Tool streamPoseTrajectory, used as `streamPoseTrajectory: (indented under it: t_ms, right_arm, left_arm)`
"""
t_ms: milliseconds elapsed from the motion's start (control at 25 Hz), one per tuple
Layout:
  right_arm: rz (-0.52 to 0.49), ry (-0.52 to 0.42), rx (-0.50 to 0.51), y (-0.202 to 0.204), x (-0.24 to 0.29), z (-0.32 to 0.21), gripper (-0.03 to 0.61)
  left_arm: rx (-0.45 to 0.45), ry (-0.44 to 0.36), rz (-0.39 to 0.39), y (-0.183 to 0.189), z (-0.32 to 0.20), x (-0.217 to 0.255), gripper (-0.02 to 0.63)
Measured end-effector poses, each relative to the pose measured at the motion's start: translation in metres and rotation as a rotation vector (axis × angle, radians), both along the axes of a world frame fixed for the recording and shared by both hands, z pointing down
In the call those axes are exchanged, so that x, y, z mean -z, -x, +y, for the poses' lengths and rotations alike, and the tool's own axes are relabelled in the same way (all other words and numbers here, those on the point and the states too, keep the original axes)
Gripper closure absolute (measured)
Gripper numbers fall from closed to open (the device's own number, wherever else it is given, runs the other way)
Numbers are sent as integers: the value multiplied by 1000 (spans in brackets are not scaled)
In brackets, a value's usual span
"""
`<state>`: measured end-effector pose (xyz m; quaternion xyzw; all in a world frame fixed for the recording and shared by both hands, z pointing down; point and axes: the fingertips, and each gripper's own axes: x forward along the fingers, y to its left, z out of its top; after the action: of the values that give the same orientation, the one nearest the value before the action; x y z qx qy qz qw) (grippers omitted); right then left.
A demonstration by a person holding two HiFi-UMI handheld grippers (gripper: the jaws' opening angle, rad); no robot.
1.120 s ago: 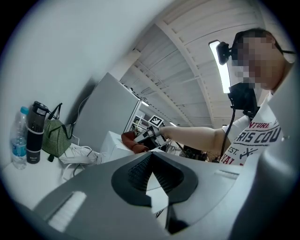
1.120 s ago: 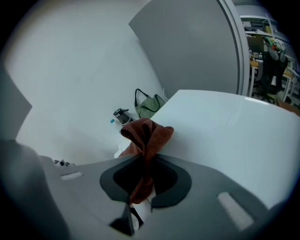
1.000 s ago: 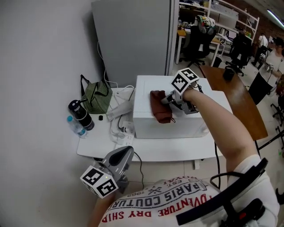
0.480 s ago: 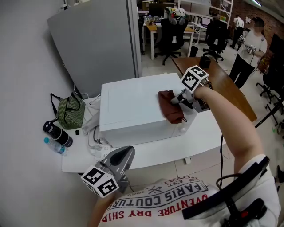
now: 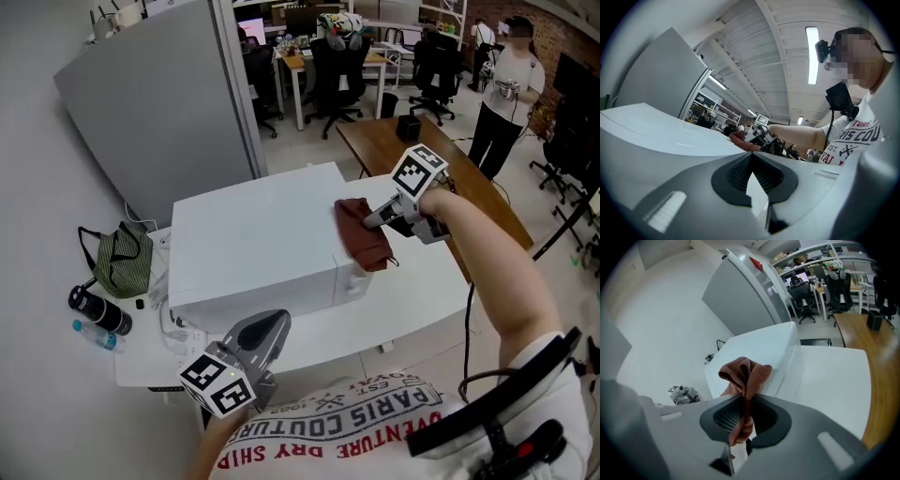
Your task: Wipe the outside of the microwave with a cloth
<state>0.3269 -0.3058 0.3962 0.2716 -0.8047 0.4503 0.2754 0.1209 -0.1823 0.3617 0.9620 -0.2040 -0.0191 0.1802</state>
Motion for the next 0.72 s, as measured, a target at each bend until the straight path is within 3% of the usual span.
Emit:
streamPoseTrajectory:
  t_ms: [280,560,720]
  right_arm:
    - [-131,-114,133,53,54,3,540]
    - [-162,-217,246,161,97,-22,540]
    - [-206,-222,288,238,101,-52,540]
  left_arm:
    - [19,-6,-8,7,-8,-1,609]
    - [140,-6,-16,80,-13,7,609]
    - [228,2,-21,135,-11,8,609]
